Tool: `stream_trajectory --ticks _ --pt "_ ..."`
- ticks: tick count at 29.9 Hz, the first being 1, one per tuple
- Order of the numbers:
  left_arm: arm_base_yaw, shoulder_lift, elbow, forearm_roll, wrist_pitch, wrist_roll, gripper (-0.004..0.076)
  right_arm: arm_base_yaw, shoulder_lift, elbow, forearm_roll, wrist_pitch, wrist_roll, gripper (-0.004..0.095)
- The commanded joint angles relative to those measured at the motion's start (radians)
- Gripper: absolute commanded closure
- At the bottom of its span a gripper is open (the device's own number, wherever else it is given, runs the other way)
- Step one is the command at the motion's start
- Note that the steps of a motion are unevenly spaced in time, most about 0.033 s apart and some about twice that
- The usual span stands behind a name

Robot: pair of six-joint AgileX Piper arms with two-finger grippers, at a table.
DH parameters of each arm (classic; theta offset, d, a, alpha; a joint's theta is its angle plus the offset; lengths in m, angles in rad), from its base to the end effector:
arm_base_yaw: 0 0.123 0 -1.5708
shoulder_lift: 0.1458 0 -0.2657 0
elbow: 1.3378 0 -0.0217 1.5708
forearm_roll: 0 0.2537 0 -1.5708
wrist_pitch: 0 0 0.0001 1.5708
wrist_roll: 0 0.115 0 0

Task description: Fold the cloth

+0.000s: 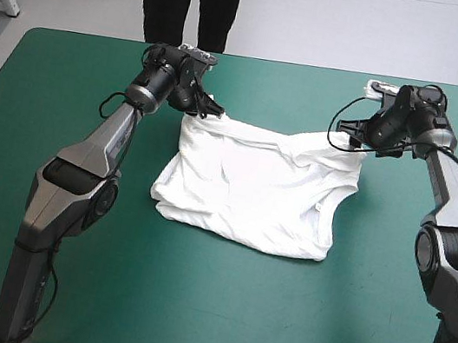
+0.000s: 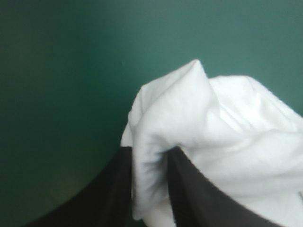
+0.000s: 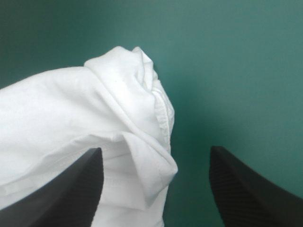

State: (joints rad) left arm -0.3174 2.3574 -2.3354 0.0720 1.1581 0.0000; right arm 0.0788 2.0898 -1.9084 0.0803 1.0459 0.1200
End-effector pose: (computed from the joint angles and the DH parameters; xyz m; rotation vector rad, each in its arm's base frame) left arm 0.4944 -0.1544 0.2176 0.4370 2.6224 -0.0065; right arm 0.4644 0.0447 0.2256 0.0900 2.7147 0.1648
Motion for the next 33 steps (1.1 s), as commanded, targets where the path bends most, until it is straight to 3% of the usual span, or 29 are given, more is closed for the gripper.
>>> stream_trajectory --ticks 1,4,12,17,21,33 --pt "0.003 -0.083 -0.055 0.0 0.028 -0.058 0.0275 -0.009 -0.065 -0.077 0.007 0.041 -0.011 0.0215" --pt "0.003 -0.102 -0.105 0.002 0.087 -0.064 0.0195 -0.009 -0.074 -0.129 0.018 0.108 -0.011 0.0254" --pt "0.003 -0.233 -0.174 0.007 0.131 -0.064 0.0205 -0.002 -0.195 -0.146 0.018 0.202 -0.011 0.0305" --pt "0.003 -0.353 -0.125 0.004 0.131 -0.049 0.0283 0.017 -0.299 -0.138 0.014 0.202 -0.011 0.0305" --pt "0.003 -0.485 0.058 0.003 0.131 -0.034 0.0338 0.05 -0.366 -0.12 0.007 0.202 -0.011 0.0305" --pt "0.003 -0.969 0.774 0.003 0.129 -0.059 0.0341 0.208 -0.625 0.361 0.007 0.2 0.022 0.0327"
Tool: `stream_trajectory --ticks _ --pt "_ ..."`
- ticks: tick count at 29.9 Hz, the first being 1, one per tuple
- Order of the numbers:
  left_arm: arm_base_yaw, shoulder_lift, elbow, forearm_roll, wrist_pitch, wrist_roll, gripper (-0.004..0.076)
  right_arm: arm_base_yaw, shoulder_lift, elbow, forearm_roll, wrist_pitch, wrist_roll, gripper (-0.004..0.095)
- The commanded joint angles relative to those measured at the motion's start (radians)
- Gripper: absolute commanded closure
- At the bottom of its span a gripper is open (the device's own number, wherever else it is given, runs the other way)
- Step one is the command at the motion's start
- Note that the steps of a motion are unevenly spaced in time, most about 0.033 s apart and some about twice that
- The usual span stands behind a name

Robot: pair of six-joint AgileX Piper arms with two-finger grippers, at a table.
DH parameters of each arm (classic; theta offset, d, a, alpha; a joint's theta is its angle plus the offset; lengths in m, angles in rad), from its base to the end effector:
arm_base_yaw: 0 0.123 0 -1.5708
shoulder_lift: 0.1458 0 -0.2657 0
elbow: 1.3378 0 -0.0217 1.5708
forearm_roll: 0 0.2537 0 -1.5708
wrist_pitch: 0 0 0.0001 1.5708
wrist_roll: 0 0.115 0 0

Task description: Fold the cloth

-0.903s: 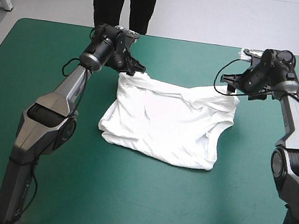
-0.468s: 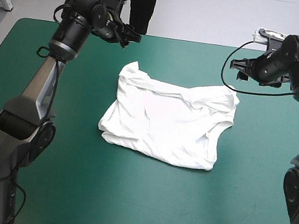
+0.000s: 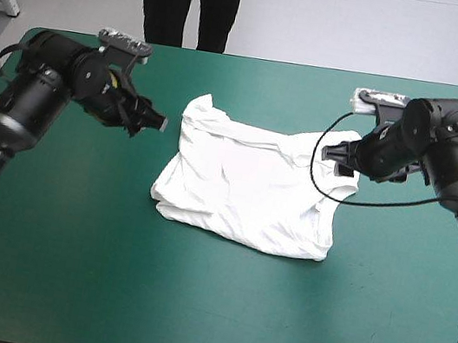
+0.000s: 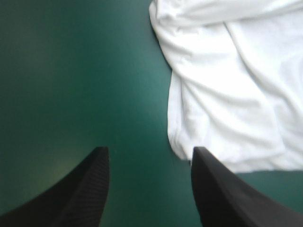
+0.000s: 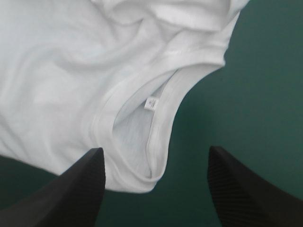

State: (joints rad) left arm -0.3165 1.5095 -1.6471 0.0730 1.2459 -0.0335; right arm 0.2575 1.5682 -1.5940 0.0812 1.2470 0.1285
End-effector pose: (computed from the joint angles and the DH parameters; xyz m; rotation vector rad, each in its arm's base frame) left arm 0.3112 -0.0935 0.3676 0.3698 2.5610 -0.0305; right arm 0.3227 0.0941 0.3323 -0.1634 2.7149 0.2262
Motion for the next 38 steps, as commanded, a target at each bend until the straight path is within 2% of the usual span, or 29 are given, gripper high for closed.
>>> stream_trajectory --ticks 1,6,12,16,24,28,38 --pt "0.002 -0.153 0.13 0.002 0.041 -0.027 0.0341 0.041 -0.123 0.07 0.002 -0.001 0.029 0.0327" --pt "0.002 -0.24 0.253 0.007 0.041 -0.03 0.0341 0.078 -0.163 0.163 -0.018 -0.049 0.055 0.0331" --pt "0.002 -0.247 0.256 -0.001 0.034 -0.032 0.0341 0.078 -0.148 0.295 -0.031 -0.137 0.078 0.0332" --pt "0.002 -0.232 0.256 -0.001 -0.069 -0.035 0.0341 0.078 -0.148 0.316 -0.029 -0.158 0.083 0.0332" --pt "0.002 -0.005 0.256 -0.015 -0.096 -0.053 0.0339 0.078 -0.15 0.314 -0.017 -0.155 0.087 0.0332" --pt "0.002 0.103 0.256 -0.107 -0.142 -0.018 0.0339 0.078 -0.15 0.314 -0.017 -0.151 0.09 0.0332" --pt "0.002 0.248 0.254 -0.156 -0.248 -0.016 0.0339 0.078 -0.15 0.314 -0.017 -0.141 0.09 0.0332"
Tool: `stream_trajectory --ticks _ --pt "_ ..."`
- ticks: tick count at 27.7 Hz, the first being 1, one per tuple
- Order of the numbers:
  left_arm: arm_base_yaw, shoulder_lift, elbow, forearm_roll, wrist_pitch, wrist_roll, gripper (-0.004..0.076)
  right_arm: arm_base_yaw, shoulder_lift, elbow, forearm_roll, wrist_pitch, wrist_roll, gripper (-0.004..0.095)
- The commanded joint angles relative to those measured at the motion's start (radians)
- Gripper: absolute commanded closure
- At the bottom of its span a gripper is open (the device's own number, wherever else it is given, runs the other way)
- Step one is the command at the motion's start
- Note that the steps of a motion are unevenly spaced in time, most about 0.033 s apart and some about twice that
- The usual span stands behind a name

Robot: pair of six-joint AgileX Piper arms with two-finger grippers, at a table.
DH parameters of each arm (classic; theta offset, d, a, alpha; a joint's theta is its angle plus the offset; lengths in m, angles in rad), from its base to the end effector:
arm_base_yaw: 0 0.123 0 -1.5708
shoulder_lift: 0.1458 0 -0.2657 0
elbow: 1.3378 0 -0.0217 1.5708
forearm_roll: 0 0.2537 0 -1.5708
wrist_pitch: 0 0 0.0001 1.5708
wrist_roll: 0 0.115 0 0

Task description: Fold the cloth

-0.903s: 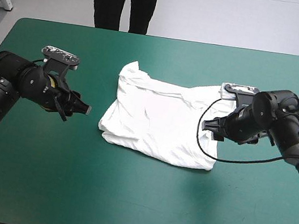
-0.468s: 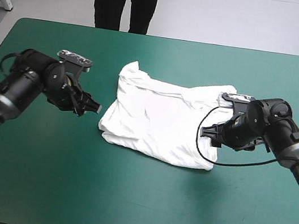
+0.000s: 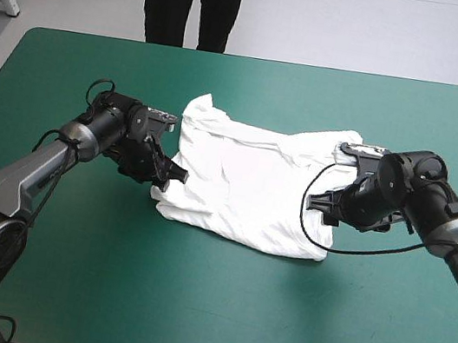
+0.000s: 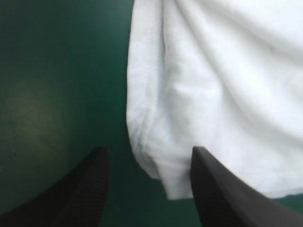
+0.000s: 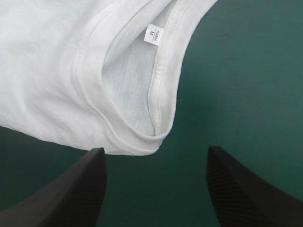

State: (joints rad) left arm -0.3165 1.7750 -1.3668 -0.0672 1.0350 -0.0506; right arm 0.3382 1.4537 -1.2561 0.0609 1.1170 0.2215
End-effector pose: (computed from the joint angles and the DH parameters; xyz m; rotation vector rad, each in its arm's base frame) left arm 0.3431 -0.1194 0.2010 0.3485 2.9174 -0.1466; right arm 0.2817 0.1057 0.2741 -0.1402 2.8165 0.2155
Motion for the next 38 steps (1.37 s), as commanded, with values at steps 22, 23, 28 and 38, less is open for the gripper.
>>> stream_trajectory --ticks 22,23,28,38 --pt "0.002 0.134 -0.026 -0.036 -0.018 0.009 0.0734 0.002 -0.027 -0.024 0.004 -0.006 -0.006 0.0331" --pt "0.002 0.134 -0.026 -0.036 -0.018 0.01 0.0734 0.008 -0.02 -0.024 -0.004 -0.012 -0.006 0.0331" --pt "0.002 0.134 -0.026 -0.045 -0.011 0.017 0.0734 0.046 0.066 -0.024 -0.049 -0.053 0.02 0.0331" --pt "0.002 0.134 -0.026 -0.043 0.013 0.028 0.0734 0.048 0.154 0.122 -0.032 -0.197 0.045 0.0332"
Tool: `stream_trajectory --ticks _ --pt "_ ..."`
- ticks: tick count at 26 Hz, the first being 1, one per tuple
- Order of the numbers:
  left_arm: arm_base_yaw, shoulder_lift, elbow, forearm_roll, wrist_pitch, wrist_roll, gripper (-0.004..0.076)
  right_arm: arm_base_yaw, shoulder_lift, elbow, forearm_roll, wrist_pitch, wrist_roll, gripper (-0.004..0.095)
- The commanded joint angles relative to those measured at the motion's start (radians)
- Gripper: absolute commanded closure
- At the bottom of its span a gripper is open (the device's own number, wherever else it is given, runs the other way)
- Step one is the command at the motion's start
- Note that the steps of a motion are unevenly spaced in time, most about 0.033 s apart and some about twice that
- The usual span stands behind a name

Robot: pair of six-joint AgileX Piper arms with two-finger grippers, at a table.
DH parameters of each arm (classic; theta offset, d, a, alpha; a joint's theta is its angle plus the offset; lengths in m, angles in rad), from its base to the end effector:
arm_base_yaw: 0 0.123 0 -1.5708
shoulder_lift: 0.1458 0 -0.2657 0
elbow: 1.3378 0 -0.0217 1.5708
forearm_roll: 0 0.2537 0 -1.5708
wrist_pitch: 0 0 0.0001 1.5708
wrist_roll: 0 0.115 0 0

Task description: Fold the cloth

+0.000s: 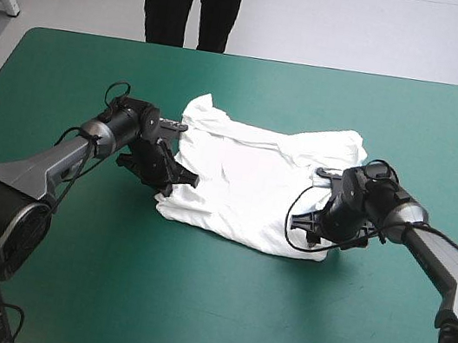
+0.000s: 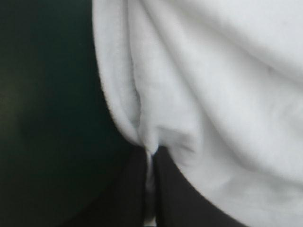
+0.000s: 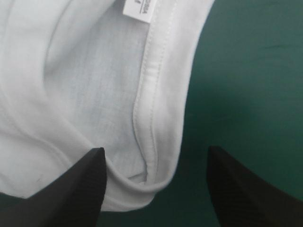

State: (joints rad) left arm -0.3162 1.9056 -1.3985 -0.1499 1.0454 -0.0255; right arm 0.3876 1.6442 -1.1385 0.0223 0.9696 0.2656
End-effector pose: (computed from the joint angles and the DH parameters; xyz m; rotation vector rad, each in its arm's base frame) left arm 0.3526 -0.1310 0.1616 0.3385 3.0332 -0.2286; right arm 0.2947 0.1226 0.1860 -0.1650 2.9681 0.1149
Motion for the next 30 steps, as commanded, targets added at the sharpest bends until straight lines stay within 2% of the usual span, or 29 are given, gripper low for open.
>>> stream_trajectory --ticks 1,3,4,9,11,12,18,24,30 --pt "0.002 0.003 0.006 0.04 0.001 0.003 0.0734 -0.001 -0.037 0.013 0.006 -0.06 0.001 0.034" --pt "0.002 0.003 0.006 0.04 0.001 0.003 0.0734 -0.001 -0.03 0.032 0.006 -0.086 0.003 0.0421" --pt "0.002 0.003 0.006 0.04 0.001 0.003 0.0734 0.001 -0.016 0.042 0.006 -0.09 0.005 0.0494" --pt "0.002 0.003 0.006 0.042 0.001 0.019 0.0734 0.028 0.075 0.083 0.038 -0.084 -0.007 0.0645" --pt "0.002 0.001 0.004 0.057 0.016 0.019 0.0734 0.028 0.074 0.083 0.04 -0.062 -0.003 0.0804" --pt "0.002 -0.01 0.004 0.075 0.029 0.019 0.0734 0.028 0.058 0.072 0.03 -0.043 -0.005 0.0925" --pt "0.002 -0.148 0.004 0.196 0.054 -0.011 0.0734 0.026 -0.086 -0.002 -0.065 0.025 0.006 0.0925" --pt "0.002 -0.359 0.002 0.264 0.074 -0.031 0.0734 0.026 -0.257 -0.166 -0.147 0.133 0.002 0.0925" --pt "0.002 -0.528 -0.135 0.271 0.164 -0.035 0.0734 0.026 -0.357 -0.384 -0.181 0.232 -0.025 0.0925"
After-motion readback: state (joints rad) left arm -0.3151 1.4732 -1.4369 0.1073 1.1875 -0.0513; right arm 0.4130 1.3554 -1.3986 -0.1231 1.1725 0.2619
